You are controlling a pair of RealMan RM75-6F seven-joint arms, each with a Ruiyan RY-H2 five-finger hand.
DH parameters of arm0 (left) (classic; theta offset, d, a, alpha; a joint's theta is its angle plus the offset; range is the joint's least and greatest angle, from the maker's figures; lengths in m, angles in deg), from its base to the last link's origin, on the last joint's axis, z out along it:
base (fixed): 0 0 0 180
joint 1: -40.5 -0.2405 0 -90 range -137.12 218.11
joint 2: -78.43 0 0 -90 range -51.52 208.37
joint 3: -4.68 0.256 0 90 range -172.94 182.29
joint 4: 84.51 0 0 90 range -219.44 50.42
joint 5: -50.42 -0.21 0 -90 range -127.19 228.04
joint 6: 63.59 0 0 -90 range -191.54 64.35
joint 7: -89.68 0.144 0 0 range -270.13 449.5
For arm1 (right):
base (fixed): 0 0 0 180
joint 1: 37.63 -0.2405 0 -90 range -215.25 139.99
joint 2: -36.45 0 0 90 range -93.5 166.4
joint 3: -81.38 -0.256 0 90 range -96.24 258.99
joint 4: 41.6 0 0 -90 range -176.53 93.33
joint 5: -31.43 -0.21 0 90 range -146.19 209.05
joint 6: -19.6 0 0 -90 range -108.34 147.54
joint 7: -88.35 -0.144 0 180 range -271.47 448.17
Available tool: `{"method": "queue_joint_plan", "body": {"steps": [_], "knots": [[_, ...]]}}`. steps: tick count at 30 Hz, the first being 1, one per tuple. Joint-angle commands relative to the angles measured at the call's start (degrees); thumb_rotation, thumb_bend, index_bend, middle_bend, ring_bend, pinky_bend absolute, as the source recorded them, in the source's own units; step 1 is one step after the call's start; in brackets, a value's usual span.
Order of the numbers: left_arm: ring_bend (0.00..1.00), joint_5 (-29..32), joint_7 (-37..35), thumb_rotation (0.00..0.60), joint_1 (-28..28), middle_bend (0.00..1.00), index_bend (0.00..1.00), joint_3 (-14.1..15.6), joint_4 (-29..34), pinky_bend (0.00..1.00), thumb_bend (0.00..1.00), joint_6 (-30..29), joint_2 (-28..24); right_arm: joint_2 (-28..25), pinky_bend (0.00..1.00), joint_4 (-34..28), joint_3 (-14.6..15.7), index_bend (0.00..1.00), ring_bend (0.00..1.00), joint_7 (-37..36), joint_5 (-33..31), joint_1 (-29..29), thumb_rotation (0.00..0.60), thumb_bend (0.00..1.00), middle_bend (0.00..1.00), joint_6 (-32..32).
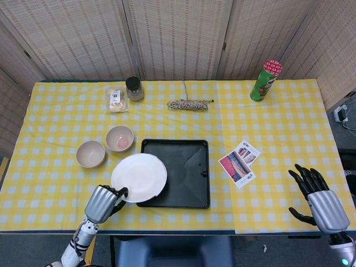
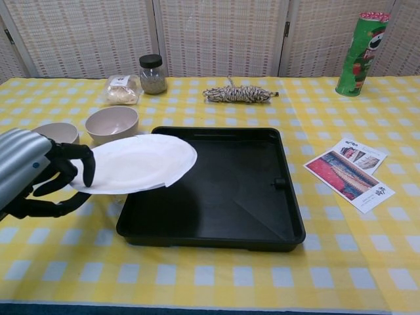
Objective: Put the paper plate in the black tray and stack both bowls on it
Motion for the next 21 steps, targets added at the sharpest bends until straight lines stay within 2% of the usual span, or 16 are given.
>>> {"method": "queue_joint_plan", "body": {"steps": [1, 6, 10, 13, 21], "knots": [[1.00, 1.00, 0.69, 0.600, 1.41, 1.00, 0.64, -0.95, 0.23, 1.00, 0.50, 2.05, 1.55, -0.66, 0.04, -0.43, 0.35, 0.00, 0.00, -2.83, 0.20, -0.08, 0.600, 0.24, 0.00, -0.16], [1.00, 2.03, -0.38, 0.600, 3.49, 1.00, 0.64, -1.95, -0.49, 1.00, 0.50, 4.44, 2.57, -1.91, 0.04, 0.34, -0.46, 0.00, 0.00, -5.14, -0.68, 0.53, 0.600, 0.24, 0.00, 1.73], [1.00, 3.37, -3.31, 0.600, 4.71, 1.00, 0.64, -2.04, -0.69, 1.00, 0.50, 6.69, 3.06, -3.89, 0.04, 1.60, -0.14, 0.00, 0.00, -12.91, 1.57, 1.88, 0.600, 0.24, 0.00, 6.36], [1.00, 4.39, -5.59, 0.600, 5.80, 1.00, 0.64, -2.30, -1.20, 1.00, 0.50, 8.47, 4.35, -4.27, 0.04, 3.31, -0.53, 0.00, 0.00, -15.53, 1.50, 3.51, 0.600, 0.24, 0.00, 10.09], [1.00, 5.51, -7.04, 0.600, 10.74, 1.00, 0.64, -3.94, -4.47, 1.00, 0.50, 13.47, 8.14, -4.20, 0.04, 4.15, -1.55, 0.00, 0.00, -16.90, -0.86, 4.75, 0.600, 0.24, 0.00, 11.27]]}}
